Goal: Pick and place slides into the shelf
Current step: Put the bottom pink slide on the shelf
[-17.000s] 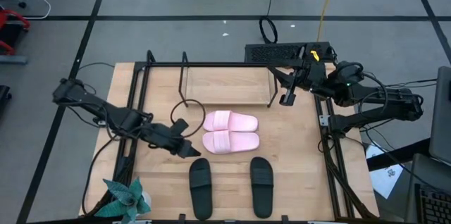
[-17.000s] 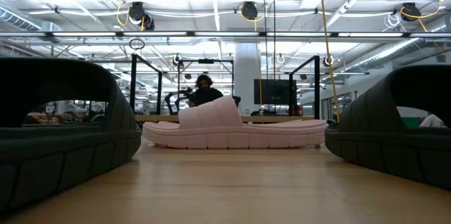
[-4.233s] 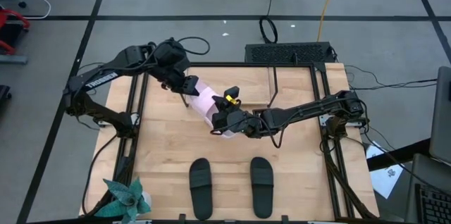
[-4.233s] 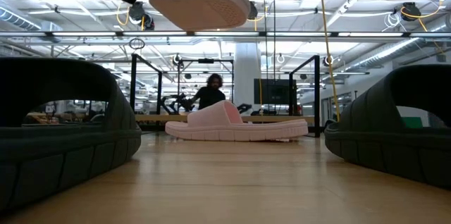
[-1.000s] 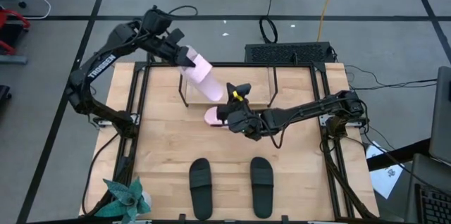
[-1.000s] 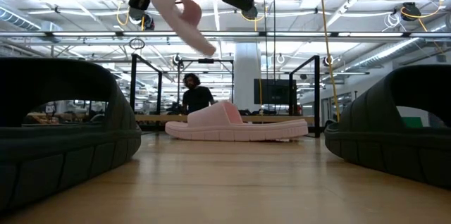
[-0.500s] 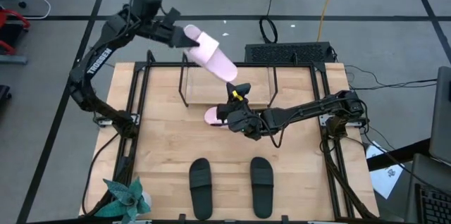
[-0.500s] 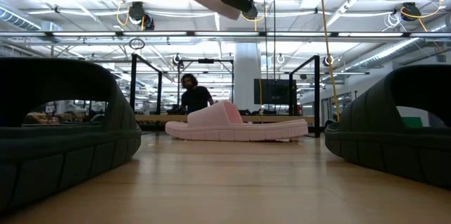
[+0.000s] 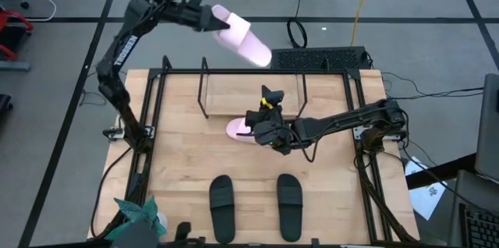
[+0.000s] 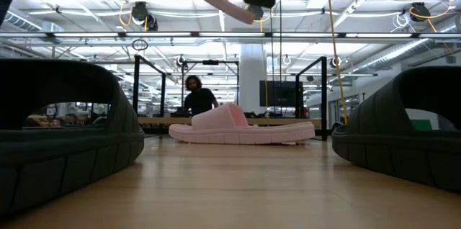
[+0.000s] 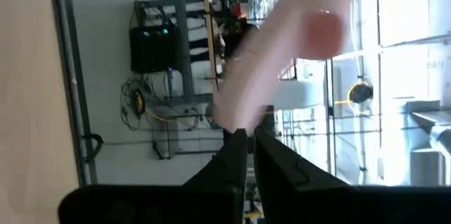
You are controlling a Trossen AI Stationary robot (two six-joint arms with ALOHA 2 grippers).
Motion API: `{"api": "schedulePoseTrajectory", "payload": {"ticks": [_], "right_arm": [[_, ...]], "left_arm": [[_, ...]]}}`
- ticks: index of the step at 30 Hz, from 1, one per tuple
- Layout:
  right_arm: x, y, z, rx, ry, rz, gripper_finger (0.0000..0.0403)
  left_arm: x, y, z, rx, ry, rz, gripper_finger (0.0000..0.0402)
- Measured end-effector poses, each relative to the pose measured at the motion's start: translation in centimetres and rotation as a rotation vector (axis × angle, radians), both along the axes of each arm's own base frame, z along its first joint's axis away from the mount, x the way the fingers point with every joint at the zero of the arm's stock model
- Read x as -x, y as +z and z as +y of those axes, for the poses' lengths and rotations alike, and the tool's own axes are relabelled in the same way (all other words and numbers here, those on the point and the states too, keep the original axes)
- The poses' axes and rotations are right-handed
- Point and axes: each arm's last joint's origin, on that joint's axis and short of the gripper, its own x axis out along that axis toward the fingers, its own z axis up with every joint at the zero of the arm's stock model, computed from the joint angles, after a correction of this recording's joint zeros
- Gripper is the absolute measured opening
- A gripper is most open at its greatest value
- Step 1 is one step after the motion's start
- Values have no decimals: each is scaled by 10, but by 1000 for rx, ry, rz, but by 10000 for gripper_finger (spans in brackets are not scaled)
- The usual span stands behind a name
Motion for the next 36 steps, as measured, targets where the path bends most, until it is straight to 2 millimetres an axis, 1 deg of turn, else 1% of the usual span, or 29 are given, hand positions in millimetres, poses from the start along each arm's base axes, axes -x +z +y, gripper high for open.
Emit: {"api": "schedulePoseTrajectory", "payload": {"ticks": [4, 9, 15, 19, 25, 28, 30, 33, 36], "right_arm": [[18, 20, -11, 0, -50, -59, 13], [49, 54, -30, -10, -115, -170, 13], [87, 93, -52, -35, -170, -359, 13], [110, 111, -60, -42, -194, -446, 13], [133, 127, -67, -44, -215, -503, 13], [140, 131, -67, -46, -215, -521, 13], [142, 133, -67, -47, -214, -528, 13], [143, 133, -67, -47, -213, -526, 13], [143, 132, -67, -45, -213, -511, 13]], "left_arm": [[-8, -10, 7, 29, -22, 15, 0], [-11, -12, 7, 29, -53, 10, 0], [-23, -11, -6, 19, -132, -1, 0], [-37, -14, -17, 21, -237, -23, 0], [-52, -30, -15, 112, -325, -7, 0], [-57, -43, -12, 179, -353, 30, 0], [-58, -55, -10, 225, -368, 81, 0], [-54, -71, -10, 272, -390, 175, 0], [-48, -87, -9, 283, -402, 294, 0]]}}
